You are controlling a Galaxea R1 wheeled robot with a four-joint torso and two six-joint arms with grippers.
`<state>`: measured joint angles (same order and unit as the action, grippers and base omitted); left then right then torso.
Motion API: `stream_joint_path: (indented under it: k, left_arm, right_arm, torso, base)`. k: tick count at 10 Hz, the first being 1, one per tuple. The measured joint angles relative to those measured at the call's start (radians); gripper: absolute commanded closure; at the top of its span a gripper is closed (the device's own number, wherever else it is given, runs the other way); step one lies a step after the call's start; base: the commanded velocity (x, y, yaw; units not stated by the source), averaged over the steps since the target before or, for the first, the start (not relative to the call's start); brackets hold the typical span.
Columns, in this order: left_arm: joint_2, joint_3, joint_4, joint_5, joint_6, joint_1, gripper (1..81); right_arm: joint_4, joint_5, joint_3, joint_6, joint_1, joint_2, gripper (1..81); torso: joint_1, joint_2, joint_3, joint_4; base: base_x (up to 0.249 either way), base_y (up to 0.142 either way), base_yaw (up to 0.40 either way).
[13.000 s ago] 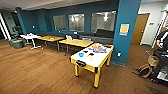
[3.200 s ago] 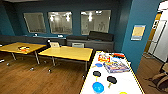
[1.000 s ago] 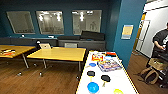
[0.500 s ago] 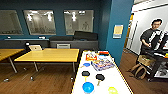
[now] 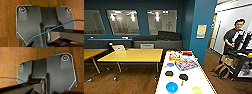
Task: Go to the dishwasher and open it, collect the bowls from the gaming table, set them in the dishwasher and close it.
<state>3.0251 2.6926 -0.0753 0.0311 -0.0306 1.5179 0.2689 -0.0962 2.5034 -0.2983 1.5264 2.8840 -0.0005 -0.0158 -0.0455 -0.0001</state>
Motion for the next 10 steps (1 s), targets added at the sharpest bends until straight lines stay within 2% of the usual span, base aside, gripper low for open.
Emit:
stream_joint_path:
  k: [2,10]
  left_arm:
    - [0.003,0.0,0.0,0.003,0.0,-0.002,1.0]
    - [0.005,0.0,0.0,0.007,0.0,-0.004,1.0]
  right_arm:
    - [0.0,0.0,0.0,0.0,0.0,0.001,1.0]
    - [0.0,0.0,0.0,0.0,-0.001,0.001,1.0]
  torso:
    - [0.0,0.0,0.0,0.0]
    - [0.001,-0.001,0.0,0.0]
  base:
    - [0.0,0.0,0.0]
    - [0.082,0.0,0.0]
